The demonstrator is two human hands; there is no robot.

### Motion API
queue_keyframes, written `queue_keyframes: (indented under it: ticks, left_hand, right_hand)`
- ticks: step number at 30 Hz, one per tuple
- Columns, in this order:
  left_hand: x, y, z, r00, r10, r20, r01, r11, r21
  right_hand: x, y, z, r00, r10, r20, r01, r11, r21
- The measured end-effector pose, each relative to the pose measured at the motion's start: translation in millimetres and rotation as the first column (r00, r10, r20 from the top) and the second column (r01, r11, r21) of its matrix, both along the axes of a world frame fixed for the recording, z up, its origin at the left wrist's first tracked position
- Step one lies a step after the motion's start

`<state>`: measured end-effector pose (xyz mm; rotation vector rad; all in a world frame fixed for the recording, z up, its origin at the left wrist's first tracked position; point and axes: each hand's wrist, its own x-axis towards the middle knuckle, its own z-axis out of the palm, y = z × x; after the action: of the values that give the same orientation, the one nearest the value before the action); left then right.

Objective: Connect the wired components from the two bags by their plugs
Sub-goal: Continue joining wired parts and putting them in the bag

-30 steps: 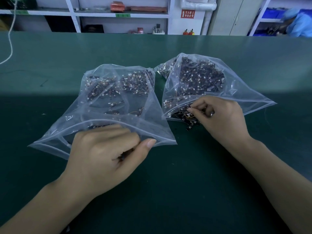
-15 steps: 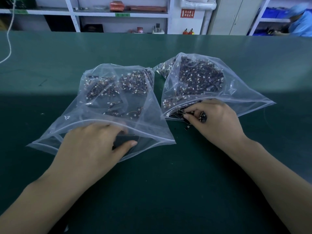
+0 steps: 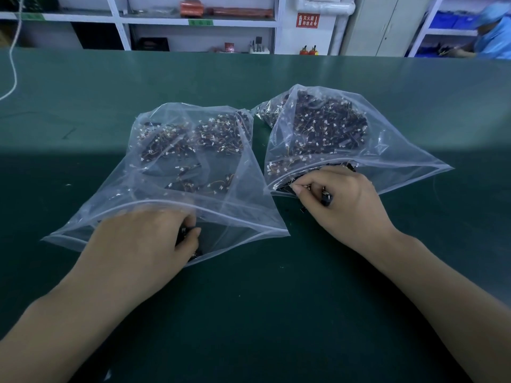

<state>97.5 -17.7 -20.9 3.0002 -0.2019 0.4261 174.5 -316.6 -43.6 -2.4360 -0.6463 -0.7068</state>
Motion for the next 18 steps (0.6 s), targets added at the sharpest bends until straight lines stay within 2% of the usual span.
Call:
queue_keyframes:
  ticks: [6,12,18]
  left_hand:
    - [-1,-6,4,0.987,-0.142,0.077,0.140,0.990,0.032]
    - [-3,-7,3,0.962,-0.170,0.212,0.179,0.983,-0.026]
    - [-6,-13,5,0.847,-0.318,0.427,0.370,0.928,-0.044]
  right_hand:
    - [-2,2,3,0.999,0.043,0.023,-0.045,0.997,0.058]
    - [-4,4,2,0.997,0.072,0.040,-0.075,0.995,0.073]
    - [-9,11,1,0.986,0.142,0.084,-0.152,0.982,0.116]
